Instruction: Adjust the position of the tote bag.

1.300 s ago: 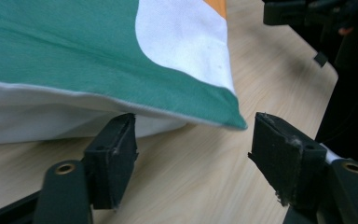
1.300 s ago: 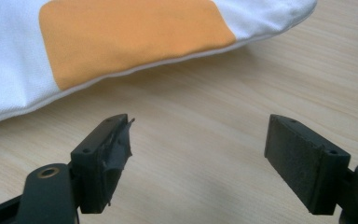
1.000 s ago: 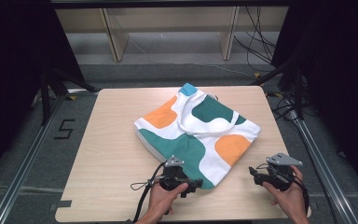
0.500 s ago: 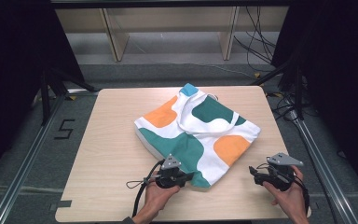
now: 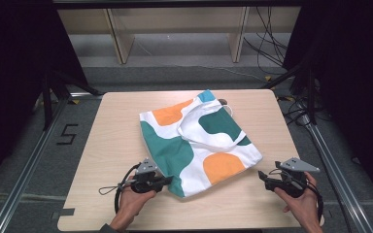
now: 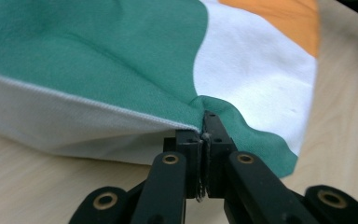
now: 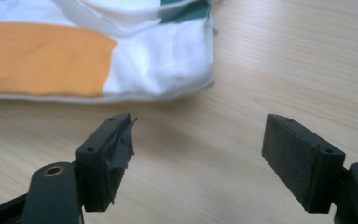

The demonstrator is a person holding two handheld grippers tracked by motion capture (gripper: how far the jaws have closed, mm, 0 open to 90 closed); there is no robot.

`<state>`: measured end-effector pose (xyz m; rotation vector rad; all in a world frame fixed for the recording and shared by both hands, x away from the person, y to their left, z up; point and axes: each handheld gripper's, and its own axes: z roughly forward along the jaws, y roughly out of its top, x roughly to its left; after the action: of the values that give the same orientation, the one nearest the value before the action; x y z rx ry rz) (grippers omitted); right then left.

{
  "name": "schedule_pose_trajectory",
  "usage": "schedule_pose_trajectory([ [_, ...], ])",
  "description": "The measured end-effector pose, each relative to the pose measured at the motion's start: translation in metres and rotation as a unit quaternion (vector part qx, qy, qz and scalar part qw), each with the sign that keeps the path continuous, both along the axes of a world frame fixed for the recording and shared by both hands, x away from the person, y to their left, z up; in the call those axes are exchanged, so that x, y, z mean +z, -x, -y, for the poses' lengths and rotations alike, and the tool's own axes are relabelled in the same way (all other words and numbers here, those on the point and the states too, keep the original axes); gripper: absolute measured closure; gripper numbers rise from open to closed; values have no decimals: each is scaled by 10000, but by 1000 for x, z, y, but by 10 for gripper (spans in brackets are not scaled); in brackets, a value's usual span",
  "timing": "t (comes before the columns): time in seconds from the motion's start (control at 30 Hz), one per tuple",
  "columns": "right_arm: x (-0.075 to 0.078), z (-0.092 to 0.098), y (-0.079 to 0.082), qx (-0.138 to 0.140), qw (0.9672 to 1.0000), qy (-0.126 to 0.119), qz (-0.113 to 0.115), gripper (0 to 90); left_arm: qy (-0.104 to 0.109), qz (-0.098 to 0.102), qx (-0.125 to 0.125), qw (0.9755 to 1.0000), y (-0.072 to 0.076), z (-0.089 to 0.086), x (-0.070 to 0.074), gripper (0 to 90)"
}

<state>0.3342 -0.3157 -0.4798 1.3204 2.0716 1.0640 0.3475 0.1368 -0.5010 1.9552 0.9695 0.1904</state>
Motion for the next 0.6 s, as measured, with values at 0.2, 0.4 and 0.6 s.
schedule_pose_trajectory([
  [0.2, 4, -9, -3, 506, 9982, -318, 41, 327, -131, 51, 353, 9993, -12, -25, 1, 876],
  [0.4, 9, -29, -2, 770, 9965, -285, 125, 329, -264, 99, 381, 9989, -16, -31, 1, 875],
  [0.6, 6, -42, -15, 926, 9950, -359, -56, 497, -274, 36, 287, 9992, -17, -32, 1, 874],
])
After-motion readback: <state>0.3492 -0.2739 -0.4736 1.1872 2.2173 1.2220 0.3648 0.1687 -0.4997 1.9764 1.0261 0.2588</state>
